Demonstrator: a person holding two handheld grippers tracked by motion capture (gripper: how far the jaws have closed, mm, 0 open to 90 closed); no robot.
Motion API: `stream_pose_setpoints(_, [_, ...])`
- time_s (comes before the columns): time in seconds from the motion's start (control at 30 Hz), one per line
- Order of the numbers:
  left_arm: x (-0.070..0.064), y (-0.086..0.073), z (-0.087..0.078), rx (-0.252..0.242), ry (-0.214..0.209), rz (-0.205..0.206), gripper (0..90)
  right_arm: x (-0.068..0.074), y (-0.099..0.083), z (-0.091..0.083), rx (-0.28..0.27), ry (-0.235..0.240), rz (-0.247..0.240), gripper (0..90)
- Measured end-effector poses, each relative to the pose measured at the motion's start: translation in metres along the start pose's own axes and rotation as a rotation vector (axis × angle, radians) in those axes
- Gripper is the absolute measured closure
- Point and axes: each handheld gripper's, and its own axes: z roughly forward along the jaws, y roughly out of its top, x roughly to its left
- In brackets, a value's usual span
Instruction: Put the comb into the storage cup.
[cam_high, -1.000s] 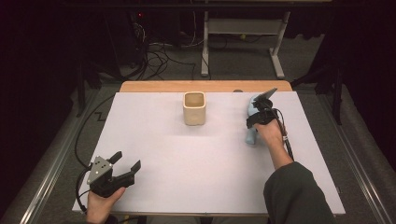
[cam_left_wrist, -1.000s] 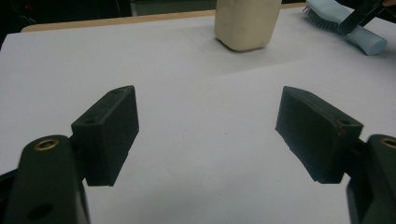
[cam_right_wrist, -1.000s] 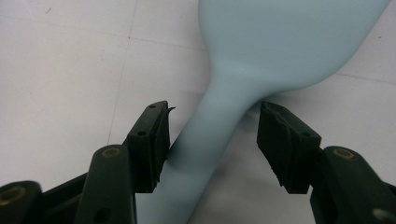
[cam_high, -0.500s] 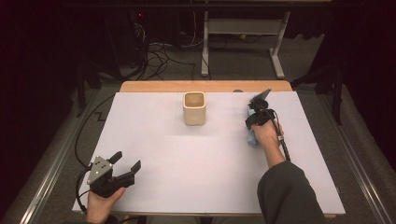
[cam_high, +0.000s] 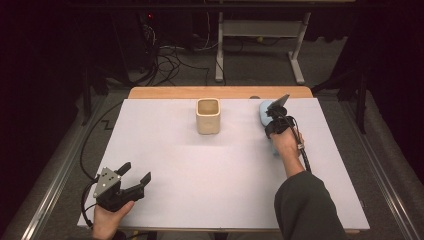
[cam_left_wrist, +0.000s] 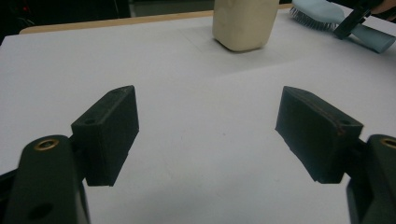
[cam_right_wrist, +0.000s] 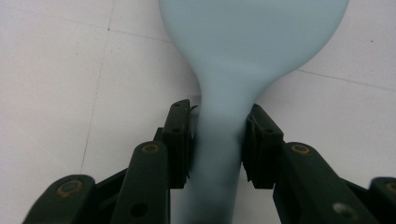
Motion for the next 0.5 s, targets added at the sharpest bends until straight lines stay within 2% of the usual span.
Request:
stream_pose_setpoints(0.27, [0.0,0.0,0.0002,0.001,0.001,-0.001,22.2,0.0,-0.0007,-0.0009,-0.004,-0.022,-0.024,69.8])
stream_pose_setpoints(0.5, [0.0003,-0.0001,0.0001,0.001,0.002,-0.001,22.2,0.0001,-0.0021,-0.0016,-0.033,-0.042,-0.049,70.1])
